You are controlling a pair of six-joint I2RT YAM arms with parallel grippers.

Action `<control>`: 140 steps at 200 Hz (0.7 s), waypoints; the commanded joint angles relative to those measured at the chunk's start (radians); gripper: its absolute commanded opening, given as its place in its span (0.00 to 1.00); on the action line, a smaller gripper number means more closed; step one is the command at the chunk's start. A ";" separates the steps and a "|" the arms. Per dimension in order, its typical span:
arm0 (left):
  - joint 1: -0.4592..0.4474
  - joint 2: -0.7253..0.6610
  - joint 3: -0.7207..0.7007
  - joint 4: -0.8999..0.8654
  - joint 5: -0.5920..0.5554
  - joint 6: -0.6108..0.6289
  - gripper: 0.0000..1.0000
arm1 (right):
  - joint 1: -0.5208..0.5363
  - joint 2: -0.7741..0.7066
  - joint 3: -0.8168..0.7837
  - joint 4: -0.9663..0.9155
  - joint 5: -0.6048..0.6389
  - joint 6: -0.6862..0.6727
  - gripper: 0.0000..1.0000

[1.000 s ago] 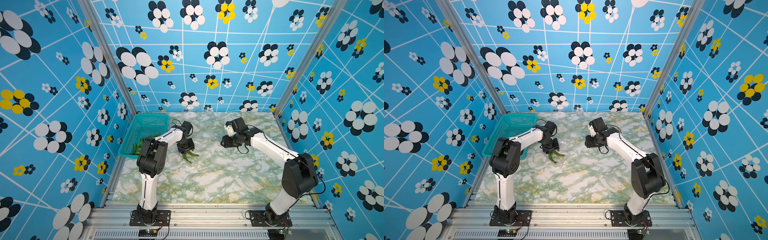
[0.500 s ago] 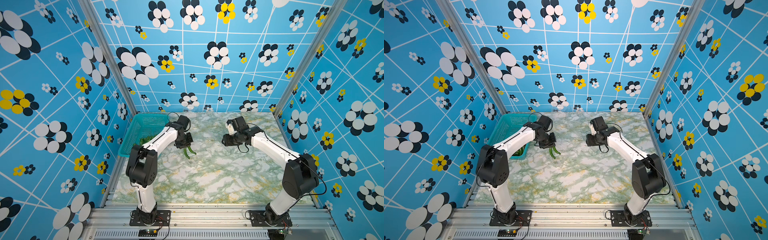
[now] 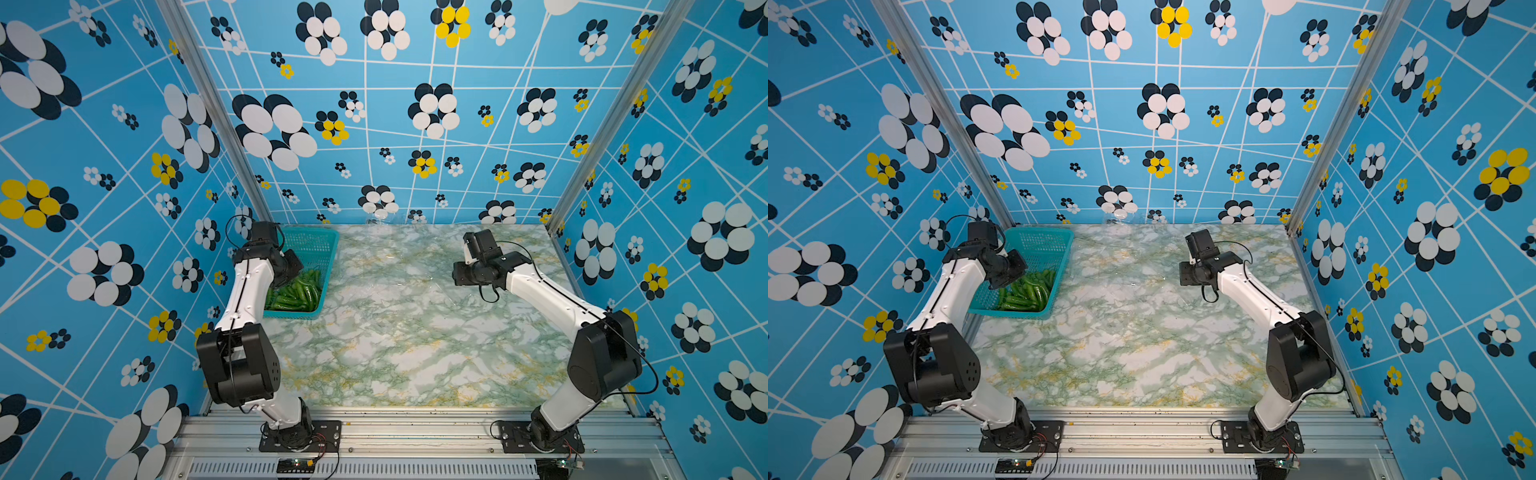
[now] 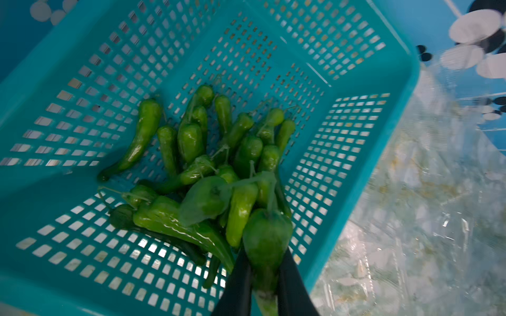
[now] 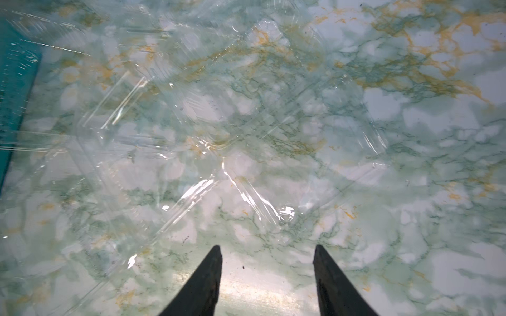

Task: Take small green peppers out of containers
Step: Place the green pepper in the basket, then reset both arms

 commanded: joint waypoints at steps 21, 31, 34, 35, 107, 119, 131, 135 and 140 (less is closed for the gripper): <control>0.030 -0.007 -0.142 0.215 -0.022 0.066 0.53 | -0.070 -0.125 -0.142 0.054 0.287 0.070 0.87; 0.028 -0.035 -0.193 0.282 -0.024 0.074 0.57 | -0.100 -0.142 -0.179 0.070 0.309 0.064 0.97; 0.029 -0.045 -0.212 0.306 -0.022 0.079 0.58 | -0.108 -0.148 -0.189 0.077 0.319 0.063 0.98; 0.029 -0.049 -0.217 0.311 -0.021 0.081 0.59 | -0.111 -0.149 -0.193 0.081 0.321 0.062 0.99; -0.089 -0.330 -0.752 1.090 -0.162 0.259 0.99 | -0.164 -0.319 -0.566 0.604 0.428 -0.150 0.99; -0.152 -0.340 -0.826 1.224 -0.251 0.349 1.00 | -0.166 -0.316 -0.590 0.639 0.440 -0.194 0.99; -0.178 -0.322 -0.832 1.233 -0.273 0.380 1.00 | -0.167 -0.304 -0.613 0.679 0.469 -0.215 0.99; -0.182 -0.326 -0.819 1.187 -0.271 0.368 1.00 | -0.170 -0.298 -0.618 0.686 0.466 -0.216 0.99; -0.184 -0.328 -0.808 1.153 -0.252 0.352 1.00 | -0.170 -0.290 -0.619 0.682 0.466 -0.213 0.99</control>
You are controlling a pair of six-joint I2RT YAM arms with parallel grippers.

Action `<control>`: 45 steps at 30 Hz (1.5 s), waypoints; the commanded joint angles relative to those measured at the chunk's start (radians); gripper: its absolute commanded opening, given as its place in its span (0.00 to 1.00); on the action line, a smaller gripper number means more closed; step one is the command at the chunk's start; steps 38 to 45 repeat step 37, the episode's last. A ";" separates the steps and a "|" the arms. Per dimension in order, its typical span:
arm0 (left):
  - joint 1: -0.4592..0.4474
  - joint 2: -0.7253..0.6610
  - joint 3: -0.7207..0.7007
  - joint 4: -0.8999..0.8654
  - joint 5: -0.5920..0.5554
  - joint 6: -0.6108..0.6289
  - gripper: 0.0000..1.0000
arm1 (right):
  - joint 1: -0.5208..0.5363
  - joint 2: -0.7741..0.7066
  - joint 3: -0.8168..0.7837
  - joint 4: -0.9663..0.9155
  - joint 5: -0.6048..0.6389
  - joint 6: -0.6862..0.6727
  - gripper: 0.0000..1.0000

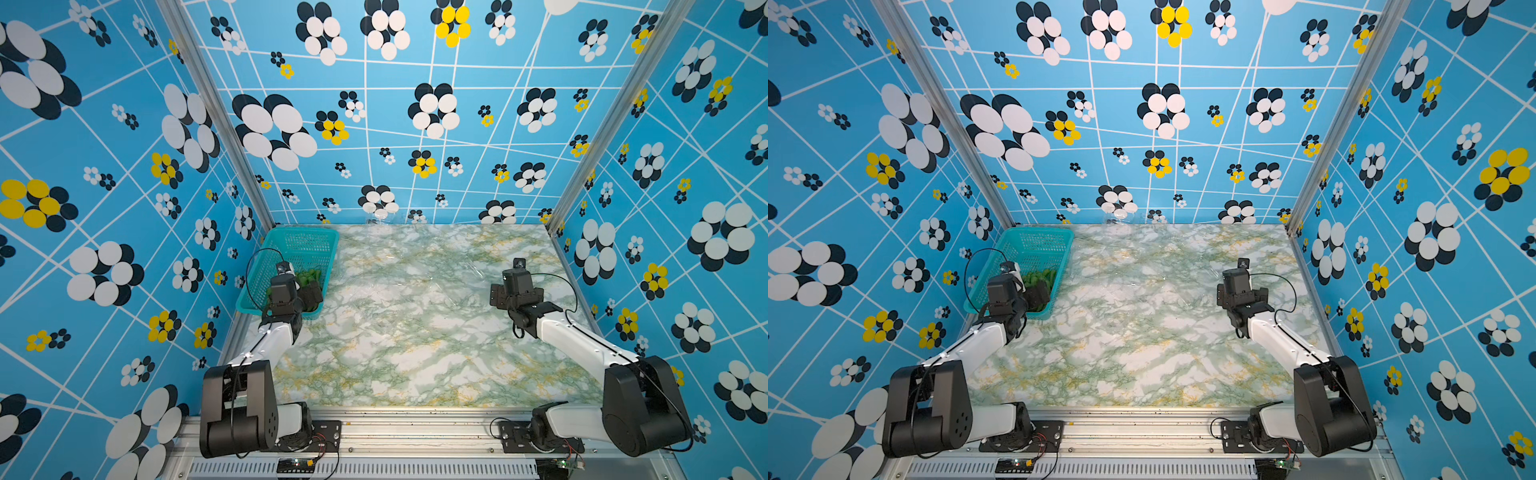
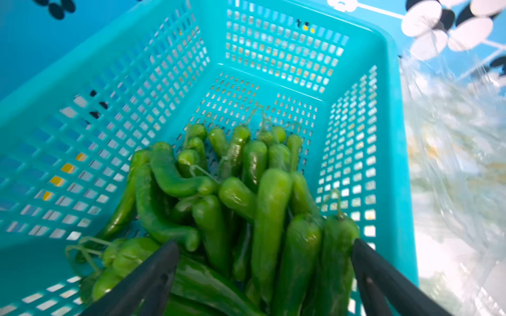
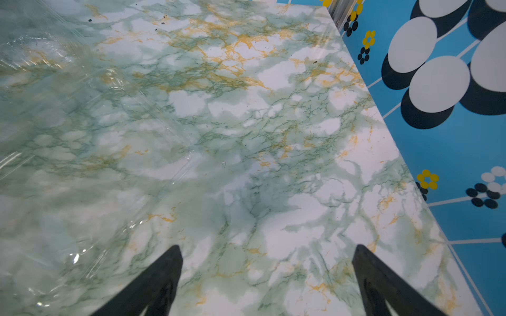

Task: Take small green peppers out of containers
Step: Reset both arms

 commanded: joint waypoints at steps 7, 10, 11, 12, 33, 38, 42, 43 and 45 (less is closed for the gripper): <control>-0.088 0.051 -0.170 0.451 -0.122 0.067 0.99 | -0.010 0.038 -0.151 0.383 0.071 -0.095 0.99; -0.107 0.117 -0.221 0.604 -0.122 0.087 1.00 | -0.015 0.039 -0.230 0.519 0.060 -0.124 0.99; -0.109 0.145 -0.243 0.661 -0.122 0.090 1.00 | -0.019 0.029 -0.245 0.535 0.046 -0.125 0.99; -0.112 0.167 -0.260 0.713 -0.123 0.091 1.00 | -0.025 0.019 -0.258 0.568 0.022 -0.135 0.99; -0.168 0.233 -0.221 0.711 -0.187 0.142 1.00 | -0.122 0.168 -0.364 0.934 -0.111 -0.125 0.99; -0.167 0.233 -0.220 0.710 -0.186 0.143 0.99 | -0.189 0.168 -0.330 0.868 -0.290 -0.146 0.99; -0.167 0.233 -0.220 0.710 -0.186 0.143 0.99 | -0.189 0.168 -0.330 0.868 -0.290 -0.146 0.99; -0.167 0.233 -0.220 0.710 -0.186 0.143 0.99 | -0.189 0.168 -0.330 0.868 -0.290 -0.146 0.99; -0.167 0.233 -0.220 0.710 -0.186 0.143 0.99 | -0.189 0.168 -0.330 0.868 -0.290 -0.146 0.99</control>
